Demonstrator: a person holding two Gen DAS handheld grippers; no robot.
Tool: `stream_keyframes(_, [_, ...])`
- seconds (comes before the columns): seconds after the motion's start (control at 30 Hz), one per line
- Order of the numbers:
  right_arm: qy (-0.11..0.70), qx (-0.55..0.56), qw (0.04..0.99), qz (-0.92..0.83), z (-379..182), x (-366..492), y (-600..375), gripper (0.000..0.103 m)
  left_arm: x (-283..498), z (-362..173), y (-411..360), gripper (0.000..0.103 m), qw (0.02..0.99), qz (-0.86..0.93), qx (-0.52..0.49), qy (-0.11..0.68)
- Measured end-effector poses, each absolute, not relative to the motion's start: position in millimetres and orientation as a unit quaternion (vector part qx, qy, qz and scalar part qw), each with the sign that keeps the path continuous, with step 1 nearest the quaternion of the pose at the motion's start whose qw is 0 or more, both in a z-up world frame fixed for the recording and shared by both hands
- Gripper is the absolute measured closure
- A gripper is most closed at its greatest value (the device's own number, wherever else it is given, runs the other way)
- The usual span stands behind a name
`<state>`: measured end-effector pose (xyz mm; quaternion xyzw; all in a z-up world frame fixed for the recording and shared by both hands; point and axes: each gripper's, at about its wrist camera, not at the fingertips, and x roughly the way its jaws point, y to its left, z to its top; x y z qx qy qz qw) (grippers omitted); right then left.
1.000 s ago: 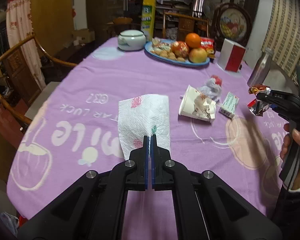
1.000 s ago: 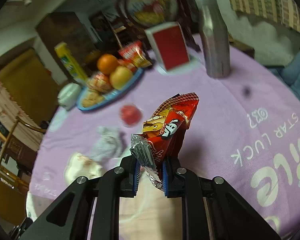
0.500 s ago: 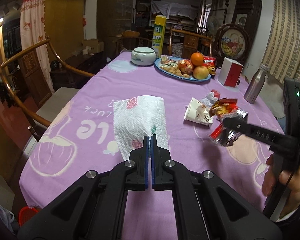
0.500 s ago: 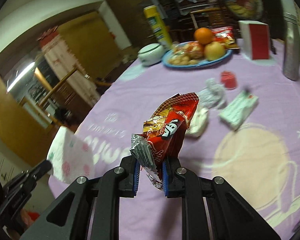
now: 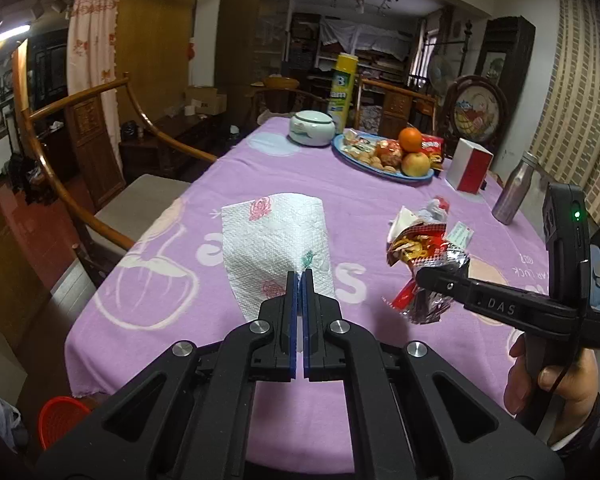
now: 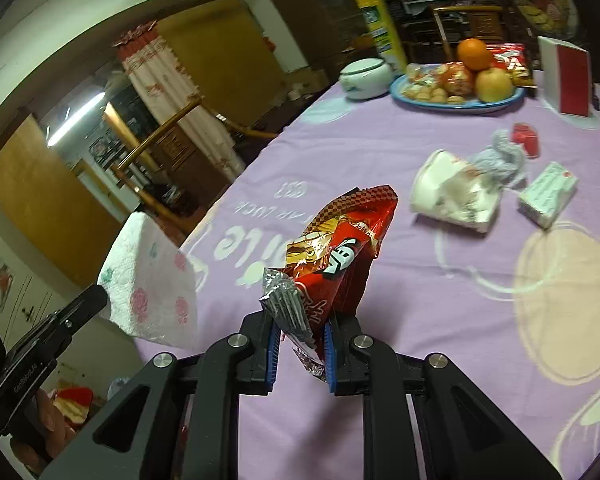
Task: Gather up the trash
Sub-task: 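Hold the tissue in the left tool while the right tool grasps the red snack bag, then carry the tissue and snack bag over the red basket with both tools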
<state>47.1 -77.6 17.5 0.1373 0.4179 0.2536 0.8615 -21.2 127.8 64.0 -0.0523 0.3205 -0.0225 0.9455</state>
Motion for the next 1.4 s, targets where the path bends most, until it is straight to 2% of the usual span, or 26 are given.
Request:
stream_keyframes(0.4, [0.457,0.076,0.788,0.406,19,23,59,0.085,-96,48,224,0.1,0.937,0.092,-0.1,0.322])
stream_keyframes(0.73, [0.475,-0.037,0.703,0.528,20,-52,218,0.085,-185,23,330,0.1,0.903,0.218,-0.171,0.328])
stream_keyframes(1.07, [0.538,-0.119,0.612,0.567,-51,-104,338,0.085,-214,-76,423,0.101,0.825,0.278,-0.265,0.414])
stream_keyframes(1.33, [0.577,-0.164,0.58,0.551,-124,-115,401,0.084,-220,-142,455,0.1,0.77,0.309,-0.302,0.468])
stream_keyframes(1.4, [0.582,-0.167,0.576,0.549,-137,-115,409,0.079,-222,-155,462,0.1,0.757,0.312,-0.313,0.482])
